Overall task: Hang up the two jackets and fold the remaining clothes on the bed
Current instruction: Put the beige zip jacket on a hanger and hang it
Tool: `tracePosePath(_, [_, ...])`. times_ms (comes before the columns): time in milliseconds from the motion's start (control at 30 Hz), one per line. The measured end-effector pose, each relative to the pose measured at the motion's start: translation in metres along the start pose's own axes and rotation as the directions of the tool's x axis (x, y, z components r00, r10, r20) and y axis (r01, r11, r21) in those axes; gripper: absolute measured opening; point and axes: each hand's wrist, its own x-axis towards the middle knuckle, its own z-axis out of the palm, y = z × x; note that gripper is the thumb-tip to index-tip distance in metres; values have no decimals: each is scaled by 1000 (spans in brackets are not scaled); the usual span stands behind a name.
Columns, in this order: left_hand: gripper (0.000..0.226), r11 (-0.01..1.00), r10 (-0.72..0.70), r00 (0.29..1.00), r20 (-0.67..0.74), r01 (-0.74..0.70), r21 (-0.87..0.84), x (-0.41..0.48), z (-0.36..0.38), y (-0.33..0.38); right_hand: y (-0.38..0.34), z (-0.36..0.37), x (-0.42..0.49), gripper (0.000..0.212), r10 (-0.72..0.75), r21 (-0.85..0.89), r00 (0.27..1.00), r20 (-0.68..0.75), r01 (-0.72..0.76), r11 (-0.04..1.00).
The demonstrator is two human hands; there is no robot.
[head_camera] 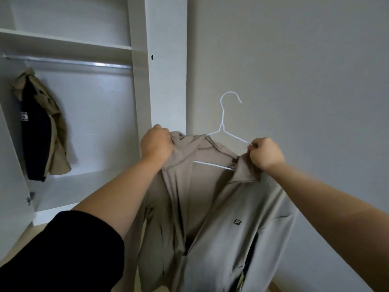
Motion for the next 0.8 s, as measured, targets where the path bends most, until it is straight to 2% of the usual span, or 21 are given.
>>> tracePosePath(67, [16, 988, -149, 987, -64, 147, -38, -1, 1, -8, 14, -9, 2, 20, 76, 6, 990, -118, -75, 997])
tracePosePath(100, [14, 986, -158, 987, -22, 157, -54, -5, 4, -7, 19, -13, 3, 19, 96, 14, 981, -171, -95, 995])
tracePosePath(167, [21, 998, -33, 969, 245, 46, -47, -18, 18, 2, 22, -20, 5, 16, 97, 31, 964, -249, -93, 995])
tracePosePath(200, [23, 999, 19, 910, 413, 3, -51, -25, 28, 7, 22, -22, 5, 15, 81, 32, 958, -276, -75, 997])
tracePosePath(233, [19, 1000, 13, 849, 529, 3, -29, -31, 35, 11, 21, -25, 5, 14, 49, 20, 954, -296, -45, 999])
tracePosePath(267, [13, 1000, -7, 837, 547, 5, 5, -33, 38, 14, 21, -28, 5, 14, 1, -2, 952, -305, -2, 1000])
tracePosePath(300, [10, 999, 20, 896, 444, -29, 14, -31, 38, 14, 21, -30, 5, 14, -53, -24, 952, -302, 48, 999])
tracePosePath(333, [18, 994, 101, 964, 244, -109, 16, -28, 36, 13, 22, -33, 4, 14, -101, -36, 951, -293, 94, 995])
tracePosePath(367, [31, 976, 216, 975, 57, -217, 10, -26, 33, 15, 23, -35, 4, 14, -134, -44, 950, -283, 127, 991])
tracePosePath(400, [43, 946, 322, 943, -84, -324, -5, -23, 30, 21, 24, -37, 3, 14, -158, -48, 948, -277, 151, 987])
tracePosePath(433, [51, 920, 386, 914, -124, -391, -18, -21, 27, 29, 25, -38, 1, 14, -181, -54, 944, -276, 173, 983])
tracePosePath(467, [51, 905, 420, 906, -49, -422, -50, -18, 24, 38, 25, -38, -1, 14, -199, -59, 941, -275, 190, 980])
tracePosePath(500, [40, 908, 417, 904, 91, -410, -93, -17, 22, 50, 25, -38, -3, 13, -219, -69, 936, -276, 208, 976])
tracePosePath(533, [25, 920, 391, 886, 249, -368, -136, -18, 24, 59, 26, -37, -5, 13, -243, -78, 931, -273, 230, 970])
tracePosePath(567, [26, 932, 359, 860, 361, -315, -178, -18, 28, 66, 27, -36, -6, 12, -271, -89, 927, -261, 256, 963])
tracePosePath(633, [41, 938, 314, 856, 411, -211, -276, -19, 35, 72, 29, -38, -7, 10, -303, -88, 925, -229, 290, 953])
tracePosePath(700, [43, 934, 265, 881, 393, -134, -331, -22, 42, 72, 34, -45, -6, 17, -316, -199, 914, -252, 271, 942])
tracePosePath(767, [41, 928, 209, 903, 376, -62, -367, -25, 48, 73, 42, -53, -2, 20, -265, -420, 931, -249, 143, 896])
tracePosePath(800, [41, 928, 181, 914, 363, -37, -370, -26, 50, 73, 44, -58, -1, 14, -180, -470, 958, -225, 56, 881])
